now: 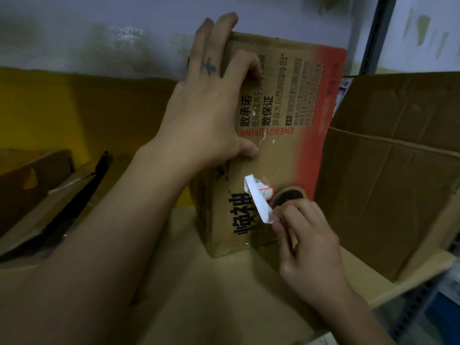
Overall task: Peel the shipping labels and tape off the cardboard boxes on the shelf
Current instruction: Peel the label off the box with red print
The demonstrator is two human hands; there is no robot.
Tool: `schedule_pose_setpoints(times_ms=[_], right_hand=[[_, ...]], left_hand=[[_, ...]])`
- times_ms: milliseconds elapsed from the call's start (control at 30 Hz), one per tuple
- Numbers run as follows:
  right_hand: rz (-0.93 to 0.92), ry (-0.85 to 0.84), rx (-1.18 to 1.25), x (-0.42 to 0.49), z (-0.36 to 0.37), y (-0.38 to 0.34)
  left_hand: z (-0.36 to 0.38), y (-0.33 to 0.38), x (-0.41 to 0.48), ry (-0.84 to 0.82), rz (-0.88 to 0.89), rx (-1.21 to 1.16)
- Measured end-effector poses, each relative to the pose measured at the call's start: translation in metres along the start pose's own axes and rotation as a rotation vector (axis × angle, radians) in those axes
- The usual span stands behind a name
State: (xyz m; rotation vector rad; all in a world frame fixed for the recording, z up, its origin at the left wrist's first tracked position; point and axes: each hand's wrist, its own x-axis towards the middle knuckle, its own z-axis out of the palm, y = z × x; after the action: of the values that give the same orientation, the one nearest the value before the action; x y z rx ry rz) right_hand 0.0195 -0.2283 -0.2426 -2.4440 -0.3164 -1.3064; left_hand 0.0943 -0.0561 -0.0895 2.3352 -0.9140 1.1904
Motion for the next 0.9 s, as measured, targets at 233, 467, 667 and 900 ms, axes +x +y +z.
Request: schedule_pose_setpoints(times_ms=[233,467,667,900], right_hand=[[0.032,-0.145,-0.110,0.003,-0.017,0.003],[0.182,-0.063,-0.123,0.003,-0.010,-0.001],[0.237,0.110,0.151,0.012,-0.019,0.001],[0.183,-0.091,0.269,0.016,-0.019,-0.012]], left_hand=[[0.005,0.017,-0.004,-0.036,-0.088,0.116],[0.002,0.023,-0.010,-0.097,-0.107,0.166],[0.006,0.025,-0.011,-0.068,-0.128,0.193],[0.007,0.024,-0.011,-0.057,-0.123,0.197]])
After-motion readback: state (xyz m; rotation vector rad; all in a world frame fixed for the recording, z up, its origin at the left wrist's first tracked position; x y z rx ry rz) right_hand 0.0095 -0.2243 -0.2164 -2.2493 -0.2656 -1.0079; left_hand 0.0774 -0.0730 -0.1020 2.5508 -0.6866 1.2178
